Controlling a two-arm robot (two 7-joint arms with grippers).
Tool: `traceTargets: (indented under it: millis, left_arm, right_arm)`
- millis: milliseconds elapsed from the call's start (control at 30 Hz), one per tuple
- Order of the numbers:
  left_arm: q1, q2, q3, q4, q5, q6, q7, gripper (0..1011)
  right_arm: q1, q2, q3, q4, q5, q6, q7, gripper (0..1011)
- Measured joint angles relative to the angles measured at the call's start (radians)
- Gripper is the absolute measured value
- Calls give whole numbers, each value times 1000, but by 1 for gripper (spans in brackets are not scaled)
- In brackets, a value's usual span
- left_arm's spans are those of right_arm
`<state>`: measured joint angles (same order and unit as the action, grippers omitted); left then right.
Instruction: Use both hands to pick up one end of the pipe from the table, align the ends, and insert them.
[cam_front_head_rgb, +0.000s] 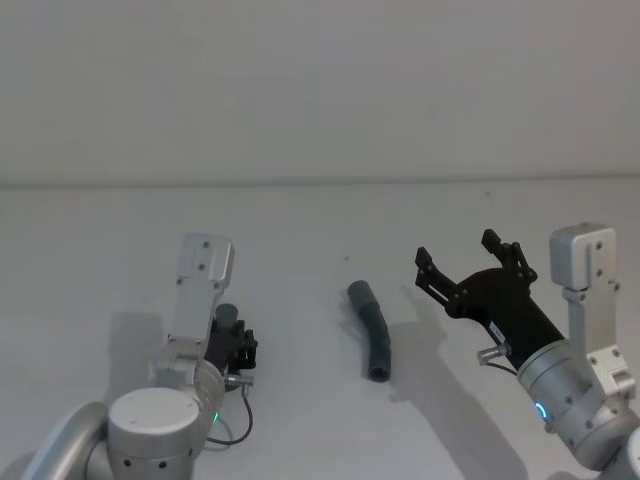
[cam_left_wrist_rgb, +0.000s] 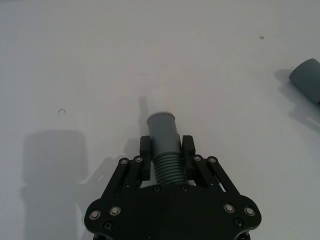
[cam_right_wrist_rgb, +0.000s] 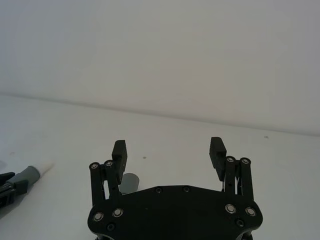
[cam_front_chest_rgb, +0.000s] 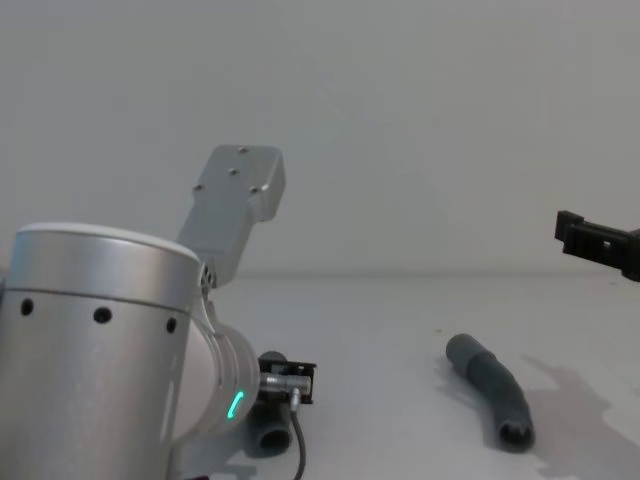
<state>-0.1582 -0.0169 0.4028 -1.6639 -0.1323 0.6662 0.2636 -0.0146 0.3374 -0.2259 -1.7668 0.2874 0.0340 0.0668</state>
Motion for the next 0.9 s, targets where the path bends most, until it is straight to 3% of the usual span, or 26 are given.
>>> traceTargets:
  millis: [900]
  left_arm:
    - [24, 26, 5, -59, 51, -28, -2, 334]
  right_arm:
    - [0, 0, 0, 0, 0, 0, 0, 1004]
